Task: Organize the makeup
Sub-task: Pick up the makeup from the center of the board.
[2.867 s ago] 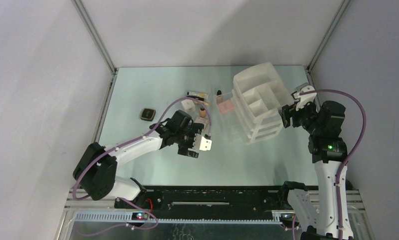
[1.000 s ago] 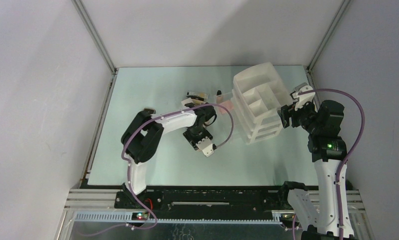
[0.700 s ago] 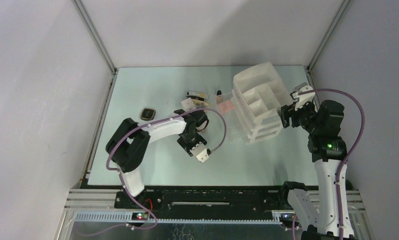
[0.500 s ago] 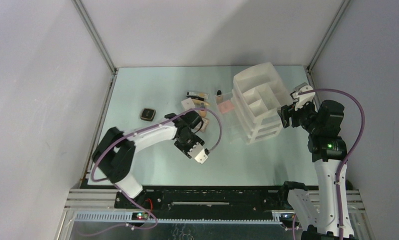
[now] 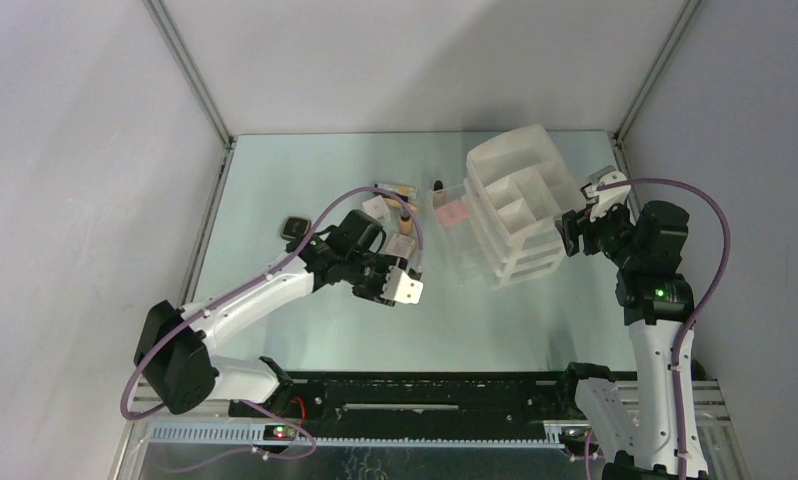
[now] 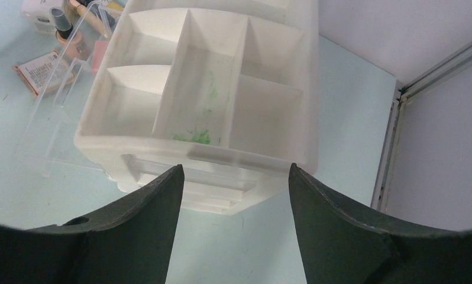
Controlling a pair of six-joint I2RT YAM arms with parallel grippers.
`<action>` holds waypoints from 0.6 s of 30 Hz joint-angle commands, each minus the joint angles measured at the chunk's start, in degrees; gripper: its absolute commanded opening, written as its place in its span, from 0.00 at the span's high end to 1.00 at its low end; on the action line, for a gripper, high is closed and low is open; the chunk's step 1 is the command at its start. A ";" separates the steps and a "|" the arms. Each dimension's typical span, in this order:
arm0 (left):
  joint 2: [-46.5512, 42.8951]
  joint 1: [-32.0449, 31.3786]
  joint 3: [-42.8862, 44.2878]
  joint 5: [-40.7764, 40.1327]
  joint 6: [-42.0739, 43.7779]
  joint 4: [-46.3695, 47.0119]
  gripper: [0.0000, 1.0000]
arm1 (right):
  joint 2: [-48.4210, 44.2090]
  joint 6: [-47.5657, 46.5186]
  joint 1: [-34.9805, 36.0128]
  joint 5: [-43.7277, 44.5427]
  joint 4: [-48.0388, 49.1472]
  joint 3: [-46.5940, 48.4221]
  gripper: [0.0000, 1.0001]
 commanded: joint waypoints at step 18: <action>15.20 -2.24 23.58 0.68 -33.23 9.18 0.74 | -0.90 0.05 -0.32 -0.46 0.52 0.06 0.26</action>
